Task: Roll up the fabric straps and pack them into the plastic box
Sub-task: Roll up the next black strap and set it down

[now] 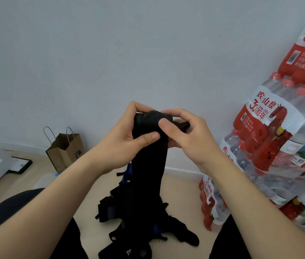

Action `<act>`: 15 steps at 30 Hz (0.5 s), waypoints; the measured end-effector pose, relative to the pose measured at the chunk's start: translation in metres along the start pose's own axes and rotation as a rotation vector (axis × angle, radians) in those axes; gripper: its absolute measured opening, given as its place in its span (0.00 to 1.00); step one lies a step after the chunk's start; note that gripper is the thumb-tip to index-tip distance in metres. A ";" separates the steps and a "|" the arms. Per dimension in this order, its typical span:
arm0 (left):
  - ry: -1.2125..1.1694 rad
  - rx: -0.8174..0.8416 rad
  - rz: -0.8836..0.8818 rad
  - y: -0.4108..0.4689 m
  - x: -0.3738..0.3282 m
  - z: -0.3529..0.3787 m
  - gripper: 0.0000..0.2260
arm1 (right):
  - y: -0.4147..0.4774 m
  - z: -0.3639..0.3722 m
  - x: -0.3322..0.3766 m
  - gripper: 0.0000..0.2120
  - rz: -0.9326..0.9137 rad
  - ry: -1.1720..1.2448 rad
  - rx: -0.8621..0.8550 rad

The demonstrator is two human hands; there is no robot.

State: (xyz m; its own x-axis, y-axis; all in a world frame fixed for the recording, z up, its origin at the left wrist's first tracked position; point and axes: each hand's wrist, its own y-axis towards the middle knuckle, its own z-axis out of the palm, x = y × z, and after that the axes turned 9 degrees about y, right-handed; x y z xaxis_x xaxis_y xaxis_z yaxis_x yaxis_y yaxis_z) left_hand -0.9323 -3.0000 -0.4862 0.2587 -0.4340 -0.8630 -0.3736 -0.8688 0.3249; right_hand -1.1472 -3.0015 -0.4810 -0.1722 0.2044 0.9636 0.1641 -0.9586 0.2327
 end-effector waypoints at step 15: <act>-0.103 0.025 -0.147 0.001 0.006 0.002 0.13 | 0.002 -0.003 -0.003 0.14 0.077 0.037 0.004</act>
State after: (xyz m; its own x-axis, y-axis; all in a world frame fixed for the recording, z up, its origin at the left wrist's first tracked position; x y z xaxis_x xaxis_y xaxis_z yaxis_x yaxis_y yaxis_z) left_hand -0.9331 -3.0034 -0.4917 0.2201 -0.2748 -0.9360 -0.3611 -0.9143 0.1835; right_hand -1.1489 -3.0043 -0.4842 -0.1947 0.1226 0.9732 0.1819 -0.9704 0.1586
